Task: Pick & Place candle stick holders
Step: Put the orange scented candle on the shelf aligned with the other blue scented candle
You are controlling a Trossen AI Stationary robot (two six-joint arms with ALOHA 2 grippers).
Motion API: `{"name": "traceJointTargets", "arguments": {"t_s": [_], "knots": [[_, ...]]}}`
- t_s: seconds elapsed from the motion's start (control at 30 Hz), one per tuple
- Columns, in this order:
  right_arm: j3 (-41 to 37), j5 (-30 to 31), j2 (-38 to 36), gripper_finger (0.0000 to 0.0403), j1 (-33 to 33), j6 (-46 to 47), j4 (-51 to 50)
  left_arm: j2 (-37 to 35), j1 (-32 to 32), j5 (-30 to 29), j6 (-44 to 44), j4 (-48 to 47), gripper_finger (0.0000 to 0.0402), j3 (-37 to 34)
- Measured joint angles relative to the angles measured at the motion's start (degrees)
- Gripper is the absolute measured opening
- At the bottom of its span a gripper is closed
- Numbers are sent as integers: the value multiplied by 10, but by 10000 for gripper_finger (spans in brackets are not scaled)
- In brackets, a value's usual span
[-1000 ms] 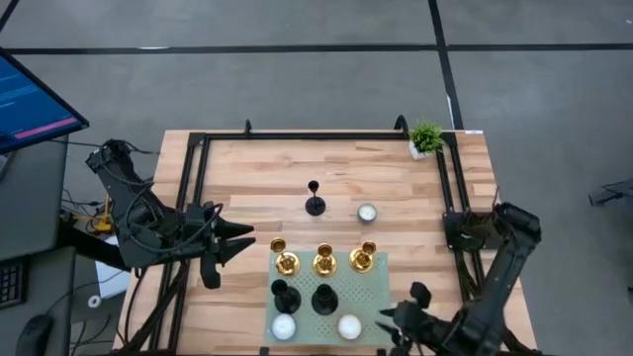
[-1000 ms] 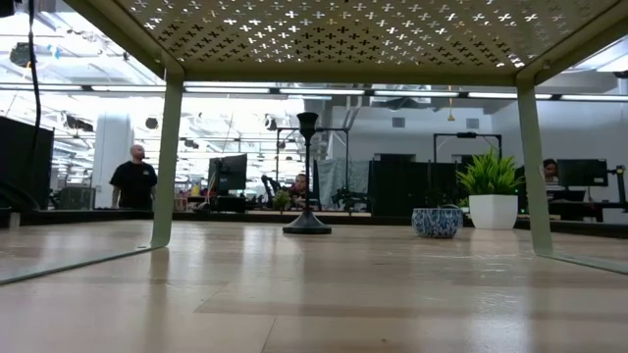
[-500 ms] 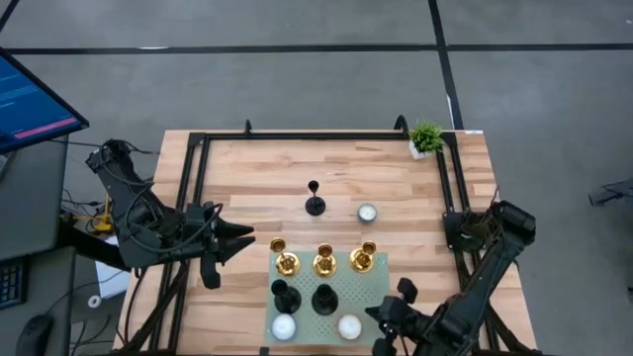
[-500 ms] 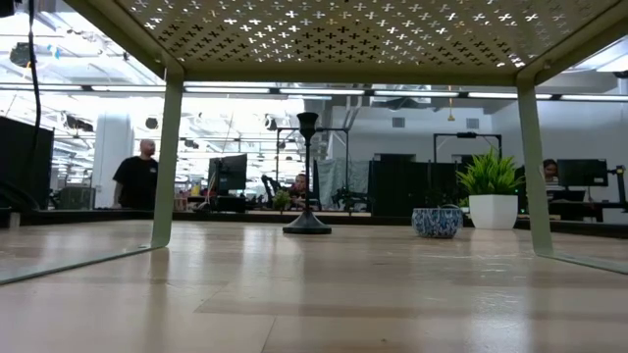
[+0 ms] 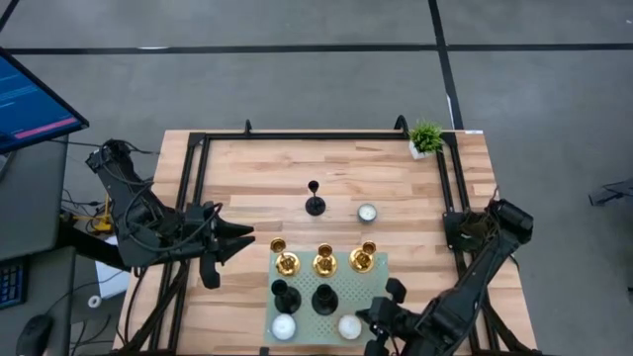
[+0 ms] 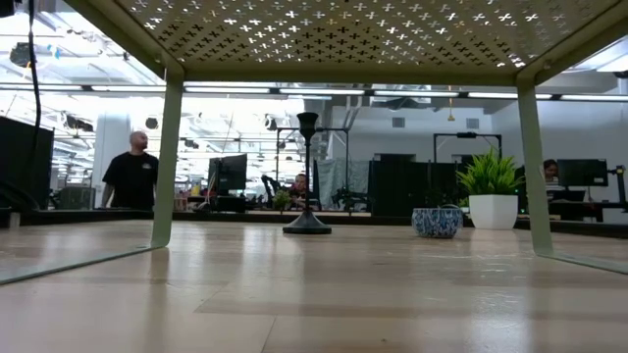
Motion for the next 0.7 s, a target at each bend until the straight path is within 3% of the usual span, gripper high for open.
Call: {"name": "traceJointTargets", "arguments": {"t_s": [0.23,0.53,0.7], "knots": [[0,53,-4,0,19,32,-25,0,0,0,0,5,110,0],[0,15,34,0,27,79,-7,0,0,0,0,9,110,0],[0,1,38,0,17,45,20,0,0,0,0,12,110,0]]}}
